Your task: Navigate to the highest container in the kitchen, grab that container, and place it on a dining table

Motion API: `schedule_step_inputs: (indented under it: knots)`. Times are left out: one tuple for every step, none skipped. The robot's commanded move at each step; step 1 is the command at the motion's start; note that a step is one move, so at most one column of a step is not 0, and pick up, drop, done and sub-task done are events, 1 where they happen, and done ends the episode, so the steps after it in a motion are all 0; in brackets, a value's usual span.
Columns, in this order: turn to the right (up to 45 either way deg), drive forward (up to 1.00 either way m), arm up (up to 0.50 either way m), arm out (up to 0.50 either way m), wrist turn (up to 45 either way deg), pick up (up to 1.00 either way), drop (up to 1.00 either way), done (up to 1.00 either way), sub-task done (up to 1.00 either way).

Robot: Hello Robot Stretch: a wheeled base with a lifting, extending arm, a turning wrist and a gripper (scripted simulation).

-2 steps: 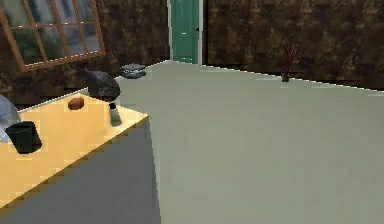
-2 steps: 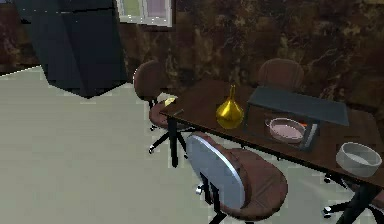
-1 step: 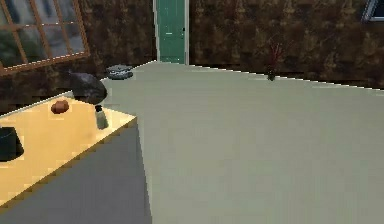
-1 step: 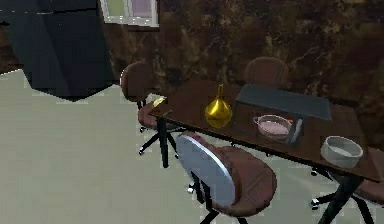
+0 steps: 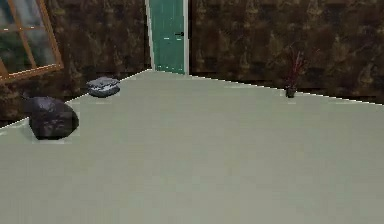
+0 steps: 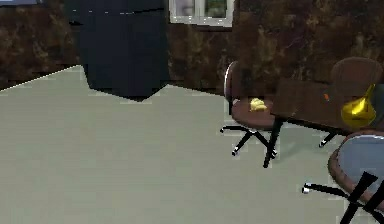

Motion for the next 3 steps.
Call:
schedule_step_inputs:
  knots:
    - [-39.0, 0.0, 0.0, 0.0, 0.0, 0.0, 0.0, 0.0, 0.0]
    - [0.0, 0.35, 0.0, 0.0, 0.0, 0.0, 0.0, 0.0, 0.0]
    - [-21.0, 0.0, 0.0, 0.0, 0.0, 0.0, 0.0, 0.0, 0.0]
